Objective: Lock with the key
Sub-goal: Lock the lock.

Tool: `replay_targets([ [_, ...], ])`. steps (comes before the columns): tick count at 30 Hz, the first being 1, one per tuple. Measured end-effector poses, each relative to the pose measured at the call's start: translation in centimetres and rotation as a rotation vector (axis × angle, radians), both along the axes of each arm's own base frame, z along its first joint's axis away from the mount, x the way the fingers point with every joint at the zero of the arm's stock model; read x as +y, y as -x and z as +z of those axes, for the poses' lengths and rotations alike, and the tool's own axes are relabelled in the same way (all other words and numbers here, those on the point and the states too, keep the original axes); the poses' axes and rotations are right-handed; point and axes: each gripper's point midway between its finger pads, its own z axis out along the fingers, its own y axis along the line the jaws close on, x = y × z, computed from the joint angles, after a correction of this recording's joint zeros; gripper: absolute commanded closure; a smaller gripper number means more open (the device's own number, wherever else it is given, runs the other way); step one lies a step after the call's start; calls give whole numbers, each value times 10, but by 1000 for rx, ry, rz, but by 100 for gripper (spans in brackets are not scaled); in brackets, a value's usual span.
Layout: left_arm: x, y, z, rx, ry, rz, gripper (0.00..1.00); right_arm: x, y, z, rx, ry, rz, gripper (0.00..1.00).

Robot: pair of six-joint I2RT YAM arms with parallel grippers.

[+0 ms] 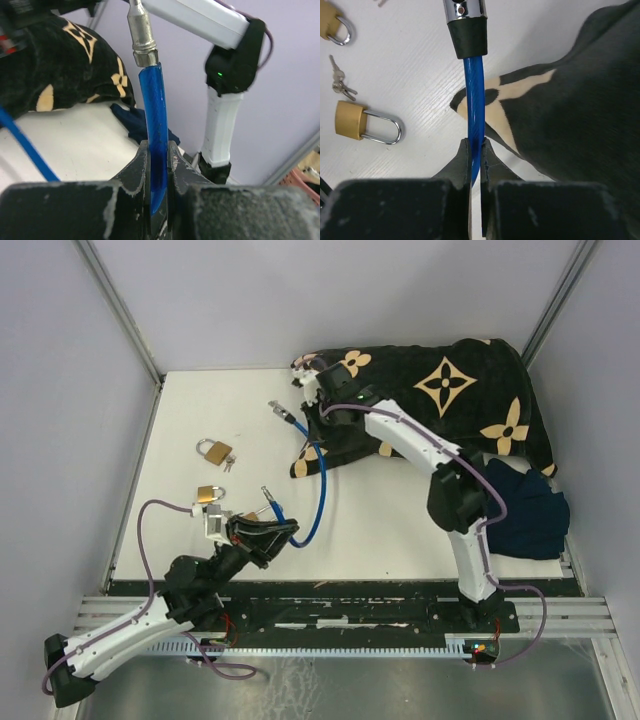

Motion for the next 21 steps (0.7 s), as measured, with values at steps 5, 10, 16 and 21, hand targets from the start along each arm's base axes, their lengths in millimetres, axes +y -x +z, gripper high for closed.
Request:
replay_targets([
  [5, 6, -14, 4, 26, 34, 78, 97, -32, -2, 62, -132, -51, -28, 98],
  [10, -11, -33, -17, 96, -60, 113, 97, -69, 2, 62, -195, -1, -65, 98],
  [16, -42, -69, -34, 166, -169, 148, 97, -124, -8, 20, -180, 122, -154, 98],
  [21, -55, -120, -49, 252, -185, 169, 97, -161, -27, 10, -188, 157, -234, 98],
])
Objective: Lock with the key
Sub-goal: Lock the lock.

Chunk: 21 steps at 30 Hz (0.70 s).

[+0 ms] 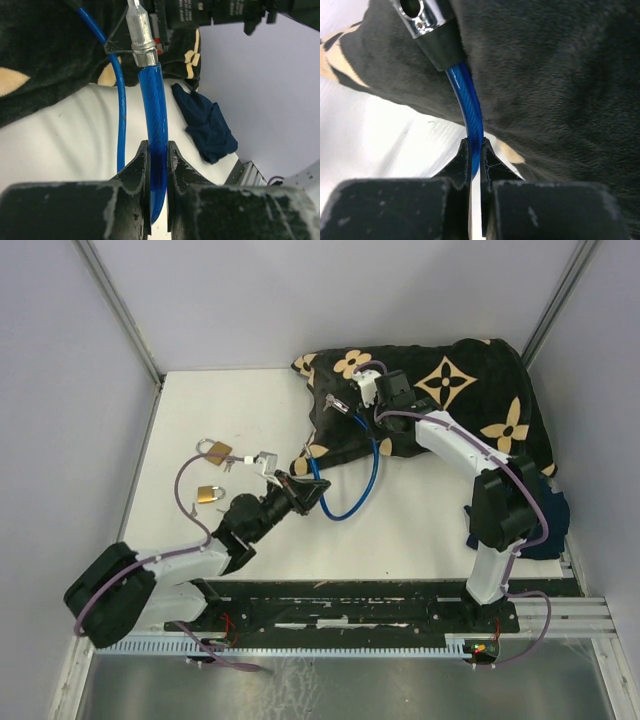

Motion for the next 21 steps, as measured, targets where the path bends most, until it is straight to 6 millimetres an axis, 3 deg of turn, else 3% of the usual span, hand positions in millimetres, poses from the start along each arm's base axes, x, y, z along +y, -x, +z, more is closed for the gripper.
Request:
replay_targets([
  [5, -17, -28, -8, 46, -13, -29, 97, -12, -10, -5, -18, -13, -29, 98],
  [12, -27, -47, -20, 101, -30, -58, 97, -16, -3, -5, -29, -29, -24, 97],
  [21, -21, -88, -48, 187, -66, -31, 97, -15, -9, -9, 45, -166, -5, 76],
])
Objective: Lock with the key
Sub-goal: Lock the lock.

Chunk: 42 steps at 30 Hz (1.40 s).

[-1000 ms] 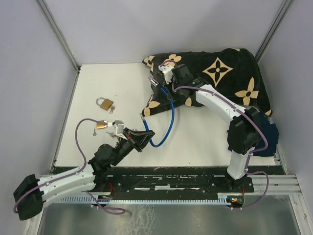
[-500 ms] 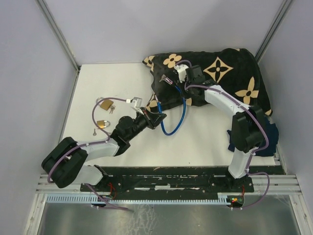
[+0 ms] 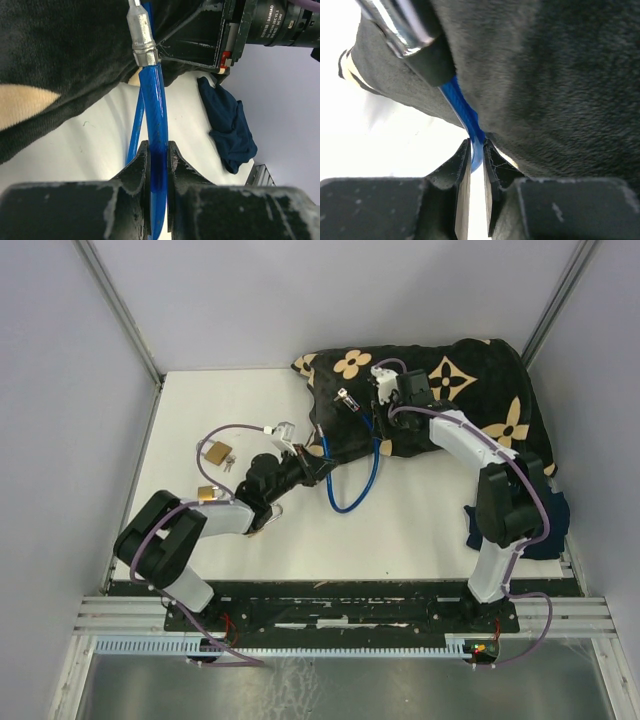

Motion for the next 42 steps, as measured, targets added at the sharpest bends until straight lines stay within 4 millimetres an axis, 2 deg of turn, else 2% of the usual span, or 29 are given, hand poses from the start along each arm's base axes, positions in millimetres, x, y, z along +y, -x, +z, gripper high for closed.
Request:
replay_targets([
  [7, -3, -13, -5, 11, -3, -20, 97, -1, 2, -10, 114, -155, 21, 62],
  [14, -5, -22, -11, 29, -10, -42, 97, 15, 7, -7, 145, -264, 88, 48],
  [26, 4, -27, -20, 57, -22, -71, 97, 14, -5, -11, 102, -297, 102, 44],
  [30, 3, -25, -22, 50, -26, -101, 97, 18, -9, -19, 104, -332, 128, 46],
  [34, 1, -22, -23, 33, -26, -131, 97, 22, -9, -29, 112, -365, 155, 52],
  [39, 0, -21, -22, 16, -31, -152, 97, 27, -8, -32, 106, -400, 174, 67],
  [42, -1, -20, -21, 7, -33, -168, 97, 26, -9, -31, 102, -416, 180, 80],
])
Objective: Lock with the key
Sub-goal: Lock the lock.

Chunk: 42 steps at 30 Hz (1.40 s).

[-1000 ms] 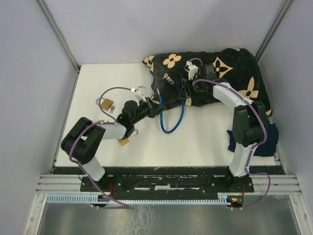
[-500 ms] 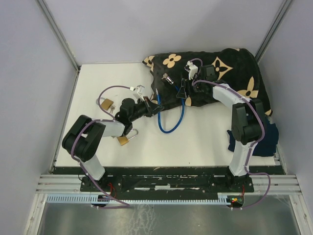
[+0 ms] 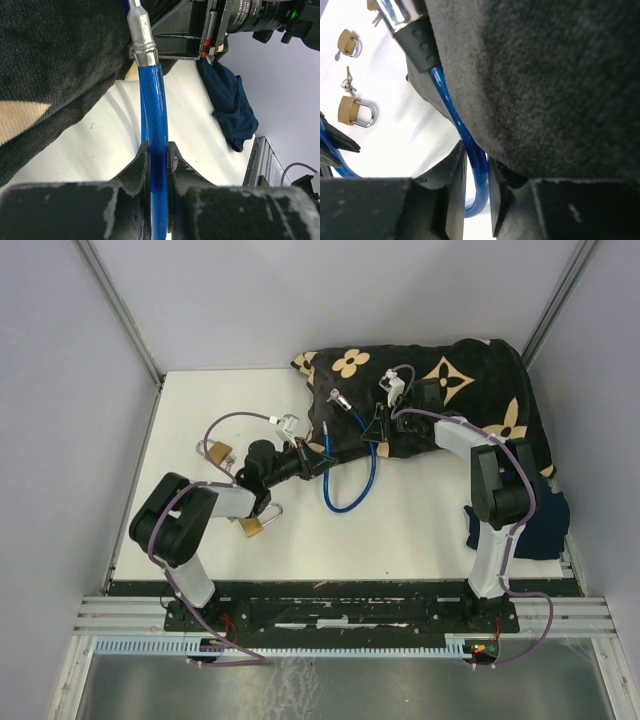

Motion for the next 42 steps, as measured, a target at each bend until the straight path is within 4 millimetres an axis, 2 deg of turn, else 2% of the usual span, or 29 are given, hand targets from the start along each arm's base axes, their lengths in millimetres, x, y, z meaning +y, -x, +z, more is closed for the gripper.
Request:
replay_targets([
  [3, 0, 0, 1, -12, -4, -8, 97, 0, 0, 2, -16, -17, 16, 97],
  [7, -1, 4, 3, -24, -7, -33, 97, -3, 6, 8, -33, -35, 30, 98],
  [10, 0, 13, 12, -44, -1, -54, 97, -9, 18, 24, -51, -40, 35, 98],
  [14, 8, 39, 37, -97, 28, -93, 97, -15, 32, 63, -130, -32, 55, 98],
  [18, 17, 74, 86, -219, 86, -140, 97, -18, 55, 116, -267, -15, 106, 98],
  [23, 24, 123, 143, -376, 137, -222, 97, -17, 100, 171, -444, 56, 217, 98],
  [27, 23, 150, 157, -408, 123, -301, 97, -13, 128, 204, -550, 95, 301, 98],
  [30, 20, 156, 155, -364, 99, -357, 97, -17, 139, 209, -583, 130, 333, 98],
  [34, 16, 166, 151, -314, 88, -423, 97, -18, 149, 201, -594, 171, 387, 98],
  [42, 1, 195, 156, -207, 124, -556, 97, -6, 162, 189, -623, 212, 478, 98],
])
